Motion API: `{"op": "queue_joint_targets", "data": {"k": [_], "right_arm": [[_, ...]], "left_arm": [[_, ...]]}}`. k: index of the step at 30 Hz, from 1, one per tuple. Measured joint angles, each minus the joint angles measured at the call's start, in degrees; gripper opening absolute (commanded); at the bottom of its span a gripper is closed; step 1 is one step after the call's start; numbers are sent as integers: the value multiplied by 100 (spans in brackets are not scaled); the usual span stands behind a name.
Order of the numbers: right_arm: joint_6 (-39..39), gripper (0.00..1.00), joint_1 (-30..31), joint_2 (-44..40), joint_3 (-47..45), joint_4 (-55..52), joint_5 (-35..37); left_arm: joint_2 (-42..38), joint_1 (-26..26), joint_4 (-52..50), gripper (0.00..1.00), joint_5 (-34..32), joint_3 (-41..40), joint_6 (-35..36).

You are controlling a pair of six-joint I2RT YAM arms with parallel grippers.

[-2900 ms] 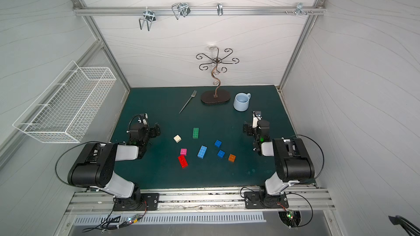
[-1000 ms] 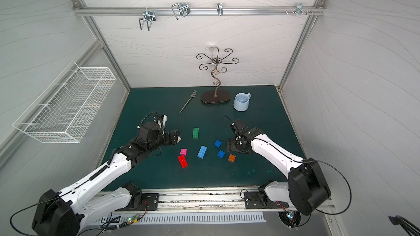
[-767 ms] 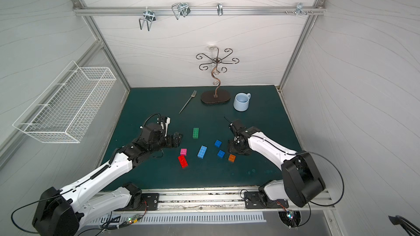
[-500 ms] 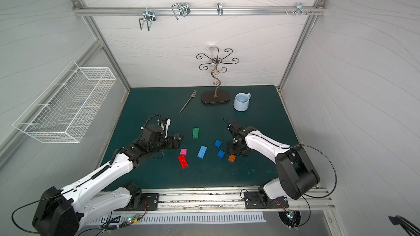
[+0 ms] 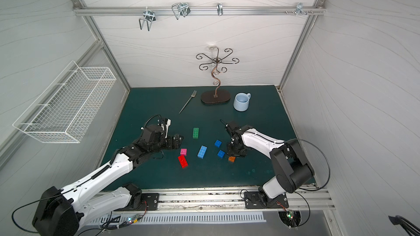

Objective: Assemble a spoon with lego
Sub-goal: Pick up the lego brick from the center of the board, then place the lego brick at the center of the board.

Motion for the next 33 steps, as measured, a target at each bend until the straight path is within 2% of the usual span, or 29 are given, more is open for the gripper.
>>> {"op": "queue_joint_targets", "data": {"k": [6,12,20,23,27,33], "right_arm": [[-7,45,37,107,0,-48,-7],[-76,32,81,109,0,-107,-17],[-173,31,-92,98,52,-138,-31],[-330,31,-398,120,367,-208,-33],[-608,30,-763,481,1231,-234,-44],[-866,31,-863,1126,1934,-245,-37]], "left_arm": [[33,-39,-4,100,0,0,-2],[68,-90,-4,100,0,0,-2],[94,-177,9,100,142,-2,37],[96,-192,48,100,212,-22,46],[153,-195,70,100,264,-22,52],[280,-203,129,100,304,-22,74]]}}
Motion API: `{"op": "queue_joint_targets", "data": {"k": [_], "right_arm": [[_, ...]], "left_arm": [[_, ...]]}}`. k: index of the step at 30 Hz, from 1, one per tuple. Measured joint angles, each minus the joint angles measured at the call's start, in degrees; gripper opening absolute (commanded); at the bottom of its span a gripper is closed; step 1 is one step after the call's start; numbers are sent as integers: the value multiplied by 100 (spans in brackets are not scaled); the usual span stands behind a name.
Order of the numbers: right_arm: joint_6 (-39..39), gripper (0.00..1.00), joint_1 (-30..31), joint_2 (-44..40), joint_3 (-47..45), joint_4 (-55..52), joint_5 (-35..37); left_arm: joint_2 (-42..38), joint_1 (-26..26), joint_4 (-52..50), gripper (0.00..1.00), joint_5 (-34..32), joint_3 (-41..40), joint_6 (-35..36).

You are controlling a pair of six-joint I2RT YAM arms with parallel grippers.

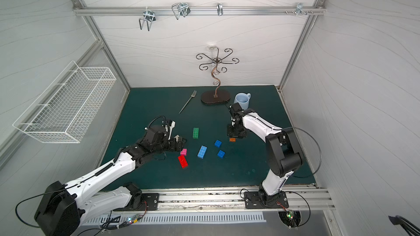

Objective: Assemble a spoon with lego
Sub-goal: Place the lego brick at the center of the board.

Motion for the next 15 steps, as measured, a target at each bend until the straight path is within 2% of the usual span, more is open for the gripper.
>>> {"op": "queue_joint_targets", "data": {"k": [7,15], "right_arm": [[-122,31,79,485,155,-59,125],[-133,38,264,726,302,-136,345]], "left_arm": [[144,-17,125,100,87,0,22],[203,-20,173,100,96,0,26]]}}
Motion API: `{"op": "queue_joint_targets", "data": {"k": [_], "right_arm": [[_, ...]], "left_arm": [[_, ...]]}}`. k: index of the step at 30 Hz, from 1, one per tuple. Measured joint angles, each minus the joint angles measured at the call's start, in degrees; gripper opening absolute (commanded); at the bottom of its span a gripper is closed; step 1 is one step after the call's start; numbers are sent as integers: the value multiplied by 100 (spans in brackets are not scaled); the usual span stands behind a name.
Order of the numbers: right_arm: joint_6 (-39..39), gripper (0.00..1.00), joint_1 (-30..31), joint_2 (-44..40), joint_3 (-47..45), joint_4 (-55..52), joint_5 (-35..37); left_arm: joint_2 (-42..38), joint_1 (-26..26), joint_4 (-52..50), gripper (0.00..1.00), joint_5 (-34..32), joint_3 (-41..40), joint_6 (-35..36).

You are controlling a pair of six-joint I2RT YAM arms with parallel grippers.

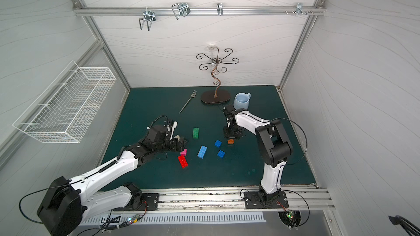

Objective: Assemble a spoon with lego
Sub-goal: Place the lego brick at the center of the board, then pick up the lego brick from the center of the board.

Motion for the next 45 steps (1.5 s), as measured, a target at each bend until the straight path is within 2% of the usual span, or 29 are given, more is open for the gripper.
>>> {"op": "queue_joint_targets", "data": {"k": [8,13,17,19,22,28,41,45], "right_arm": [[15,59,24,13,116,-52,9],[7,60,149,-103,133,-177,149],[125,65,485,-684,-114,-260,247],[262,71,743,-999,-269,-317,251],[435,76,1093,-1154,-442,-323,251],[673,77,1574,-804,-511,-326,280],[730,80,1591,-542,-802,-496,693],[750,76,1591,-575,-901,-603,660]], "left_arm": [[0,0,0,100,0,0,17],[-39,0,-11,100,-2,0,15],[-284,-2,-46,100,-22,-26,13],[-426,-7,-44,100,-35,-83,9],[-516,-13,-52,100,-48,-153,-7],[-564,-50,-111,100,-111,-225,-11],[-562,-70,-144,100,-240,-225,-11],[-557,-70,-144,100,-267,-225,-11]]}}
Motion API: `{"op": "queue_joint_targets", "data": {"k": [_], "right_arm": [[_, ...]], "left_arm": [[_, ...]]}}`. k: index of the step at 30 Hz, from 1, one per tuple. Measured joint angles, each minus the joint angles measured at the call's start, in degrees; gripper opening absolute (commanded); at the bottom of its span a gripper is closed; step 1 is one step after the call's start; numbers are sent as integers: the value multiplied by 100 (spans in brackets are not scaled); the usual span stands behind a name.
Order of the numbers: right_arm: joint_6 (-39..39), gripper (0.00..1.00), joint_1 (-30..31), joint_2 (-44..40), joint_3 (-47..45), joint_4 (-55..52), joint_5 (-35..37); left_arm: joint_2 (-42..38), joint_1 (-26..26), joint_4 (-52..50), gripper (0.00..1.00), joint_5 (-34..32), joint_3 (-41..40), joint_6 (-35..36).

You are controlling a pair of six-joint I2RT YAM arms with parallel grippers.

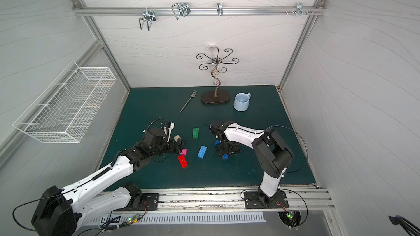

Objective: Assemble a spoon with lego
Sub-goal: Pick up the lego brick from the center of the board.

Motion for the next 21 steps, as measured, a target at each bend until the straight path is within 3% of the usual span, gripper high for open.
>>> {"op": "queue_joint_targets", "data": {"k": [8,21], "right_arm": [[15,54,0,-133,2,138,-286],[24,34,-120,-133,-68,409,-601]], "left_arm": [[0,0,0,100,-17,0,0],[138,-72,-26,100,-103,0,57]]}}
